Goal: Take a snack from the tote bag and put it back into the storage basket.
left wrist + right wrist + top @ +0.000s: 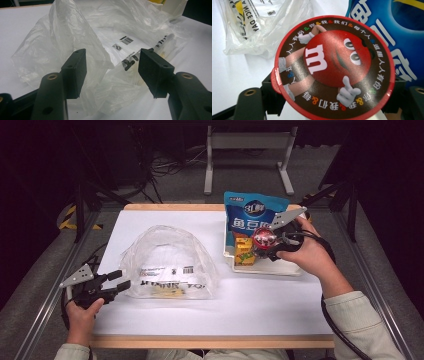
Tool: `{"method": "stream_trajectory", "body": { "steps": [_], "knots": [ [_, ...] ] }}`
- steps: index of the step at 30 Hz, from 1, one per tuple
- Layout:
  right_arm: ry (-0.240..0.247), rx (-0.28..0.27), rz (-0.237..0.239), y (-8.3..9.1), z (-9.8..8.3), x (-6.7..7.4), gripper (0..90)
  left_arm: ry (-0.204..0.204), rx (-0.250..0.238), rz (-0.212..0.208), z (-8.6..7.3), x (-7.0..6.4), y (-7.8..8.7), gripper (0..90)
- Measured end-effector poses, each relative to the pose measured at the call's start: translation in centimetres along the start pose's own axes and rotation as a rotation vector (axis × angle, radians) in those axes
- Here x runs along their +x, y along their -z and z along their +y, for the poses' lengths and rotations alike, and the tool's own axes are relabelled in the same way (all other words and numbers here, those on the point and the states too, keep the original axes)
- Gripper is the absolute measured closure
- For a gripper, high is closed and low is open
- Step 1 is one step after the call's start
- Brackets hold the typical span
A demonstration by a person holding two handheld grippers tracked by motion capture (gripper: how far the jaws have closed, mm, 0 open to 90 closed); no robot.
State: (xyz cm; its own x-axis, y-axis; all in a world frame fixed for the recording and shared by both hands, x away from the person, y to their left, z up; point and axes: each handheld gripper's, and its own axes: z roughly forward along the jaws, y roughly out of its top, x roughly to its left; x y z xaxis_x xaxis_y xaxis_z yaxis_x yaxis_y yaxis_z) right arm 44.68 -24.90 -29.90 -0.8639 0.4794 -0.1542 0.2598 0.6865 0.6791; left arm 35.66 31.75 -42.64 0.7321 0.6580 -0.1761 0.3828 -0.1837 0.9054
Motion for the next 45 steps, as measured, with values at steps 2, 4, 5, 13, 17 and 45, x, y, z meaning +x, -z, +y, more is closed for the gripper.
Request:
{"method": "stream_trajectory", "body": {
  "steps": [2, 4, 5, 13, 17, 45],
  "knots": [
    [-0.003, 0.001, 0.001, 0.1, -0.3, -0.2, 25.6, 0.003, 0.0, 0.0, 0.0, 0.0, 0.0, 40.4],
    [-0.002, 0.007, -0.003, 0.2, -0.6, -0.5, 25.6, 0.005, 0.003, -0.002, 0.0, 0.0, 0.0, 40.4],
    [-0.002, 0.008, -0.007, 0.2, -0.8, -0.6, 25.6, 0.007, 0.004, -0.002, 0.0, -0.1, 0.1, 40.4],
    [-0.01, 0.021, -0.023, 0.4, -1.8, -1.7, 25.6, 0.005, -0.002, 0.006, -0.1, -0.1, 0.3, 40.4],
    [-0.017, 0.018, -0.032, 0.6, -2.3, -2.2, 25.6, 0.003, -0.001, 0.007, -0.2, -0.1, 0.3, 40.4],
    [-0.081, 0.062, -0.068, -1.0, -6.7, -4.6, 25.6, 0.007, 0.001, 0.003, -0.1, -0.1, 0.1, 40.4]
  ]
}}
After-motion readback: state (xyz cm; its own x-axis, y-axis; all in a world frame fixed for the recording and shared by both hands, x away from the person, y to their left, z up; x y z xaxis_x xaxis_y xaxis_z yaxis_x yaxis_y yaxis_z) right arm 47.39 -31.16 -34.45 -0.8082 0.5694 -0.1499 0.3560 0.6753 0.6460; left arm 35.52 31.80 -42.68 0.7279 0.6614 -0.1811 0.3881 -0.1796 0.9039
